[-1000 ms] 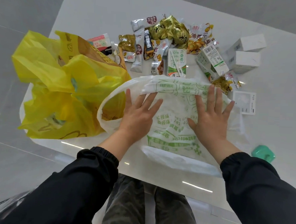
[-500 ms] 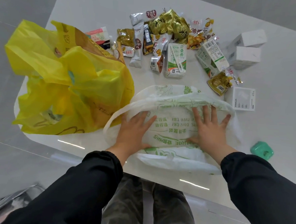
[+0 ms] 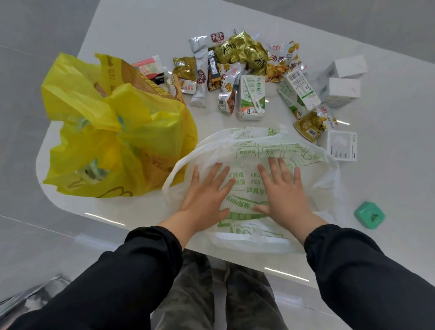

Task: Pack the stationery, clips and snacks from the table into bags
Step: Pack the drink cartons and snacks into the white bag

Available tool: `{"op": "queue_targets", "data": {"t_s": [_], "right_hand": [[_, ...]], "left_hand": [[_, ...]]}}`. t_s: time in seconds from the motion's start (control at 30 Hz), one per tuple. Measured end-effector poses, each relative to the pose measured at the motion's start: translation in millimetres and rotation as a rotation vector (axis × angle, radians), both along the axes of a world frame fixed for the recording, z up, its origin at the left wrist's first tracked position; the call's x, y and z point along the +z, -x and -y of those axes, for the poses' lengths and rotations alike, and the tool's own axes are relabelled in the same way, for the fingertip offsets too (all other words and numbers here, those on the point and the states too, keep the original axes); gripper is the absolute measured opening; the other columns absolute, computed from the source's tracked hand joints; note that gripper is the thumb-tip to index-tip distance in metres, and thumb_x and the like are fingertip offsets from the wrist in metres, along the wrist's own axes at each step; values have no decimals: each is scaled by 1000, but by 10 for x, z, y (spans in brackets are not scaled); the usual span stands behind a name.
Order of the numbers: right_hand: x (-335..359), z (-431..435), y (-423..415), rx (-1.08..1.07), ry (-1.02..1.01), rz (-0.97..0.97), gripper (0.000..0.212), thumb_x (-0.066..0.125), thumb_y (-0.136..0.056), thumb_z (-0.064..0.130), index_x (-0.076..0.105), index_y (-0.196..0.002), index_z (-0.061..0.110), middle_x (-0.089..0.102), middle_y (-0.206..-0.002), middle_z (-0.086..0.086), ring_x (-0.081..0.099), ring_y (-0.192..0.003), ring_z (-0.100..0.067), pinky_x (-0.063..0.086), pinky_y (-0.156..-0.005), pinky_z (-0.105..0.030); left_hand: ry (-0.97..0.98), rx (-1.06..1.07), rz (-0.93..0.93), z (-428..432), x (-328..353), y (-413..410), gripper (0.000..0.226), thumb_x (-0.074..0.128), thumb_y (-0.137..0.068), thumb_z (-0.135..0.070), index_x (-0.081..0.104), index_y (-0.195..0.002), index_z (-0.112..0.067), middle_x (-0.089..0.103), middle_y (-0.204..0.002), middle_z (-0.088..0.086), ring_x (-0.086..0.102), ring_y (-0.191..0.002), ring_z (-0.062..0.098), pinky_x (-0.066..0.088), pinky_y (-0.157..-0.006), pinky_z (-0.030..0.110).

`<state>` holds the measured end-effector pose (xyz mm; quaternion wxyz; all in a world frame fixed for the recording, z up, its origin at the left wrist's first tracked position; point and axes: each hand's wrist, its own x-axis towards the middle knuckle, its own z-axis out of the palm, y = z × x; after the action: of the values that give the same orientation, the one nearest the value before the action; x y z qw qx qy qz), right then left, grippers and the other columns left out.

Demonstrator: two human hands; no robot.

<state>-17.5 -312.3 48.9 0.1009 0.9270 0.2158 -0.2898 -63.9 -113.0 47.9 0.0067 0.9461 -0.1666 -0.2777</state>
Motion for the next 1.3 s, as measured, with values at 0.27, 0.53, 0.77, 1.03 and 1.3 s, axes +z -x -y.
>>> {"op": "queue_targets", "data": {"t_s": [0.27, 0.53, 0.77, 1.03, 1.3], "right_hand": [[425, -71, -19, -91, -4, 28, 96, 42, -88, 65, -14, -150, 20, -21, -157, -10, -17, -145, -28, -7, -115, -51], [702, 13, -107, -242, -39, 104, 88, 38, -91, 61, -11, -151, 19, -19, -158, -10, -17, -145, -27, -11, -114, -50], [752, 233, -227, -354, -145, 139, 77, 35, -95, 51, -4, -152, 17, -14, -159, -9, -14, -146, -25, -8, -115, -52], [724, 969, -508, -443, -285, 152, 70, 31, -97, 49, 5, -152, 16, -7, -160, -7, -9, -147, -23, -5, -116, -50], [459, 1346, -1041, -401, -327, 73, 66, 31, -97, 45, 8, -152, 14, 1, -160, -8, -2, -147, -24, 3, -118, -47]], "left_hand": [[80, 12, 57, -17, 423, -124, 63, 34, -96, -47, 16, -151, -20, 9, -159, 6, 3, -146, 26, 9, -115, 51], [101, -30, 133, 71, 639, -438, 74, 33, -94, -53, -9, -151, -28, -22, -157, 5, -23, -143, 26, -14, -113, 50], [90, 27, 109, 431, 691, -613, 75, 33, -94, -53, -9, -151, -28, -20, -157, 4, -24, -143, 24, -9, -114, 52], [103, 242, 82, 1158, 628, -793, 72, 33, -95, -51, -6, -151, -27, -13, -159, 4, -18, -145, 23, -1, -117, 52], [91, 419, 102, 1396, 529, -1181, 65, 32, -98, -46, 0, -151, -27, -10, -160, 2, -14, -146, 21, -1, -116, 52]]}}
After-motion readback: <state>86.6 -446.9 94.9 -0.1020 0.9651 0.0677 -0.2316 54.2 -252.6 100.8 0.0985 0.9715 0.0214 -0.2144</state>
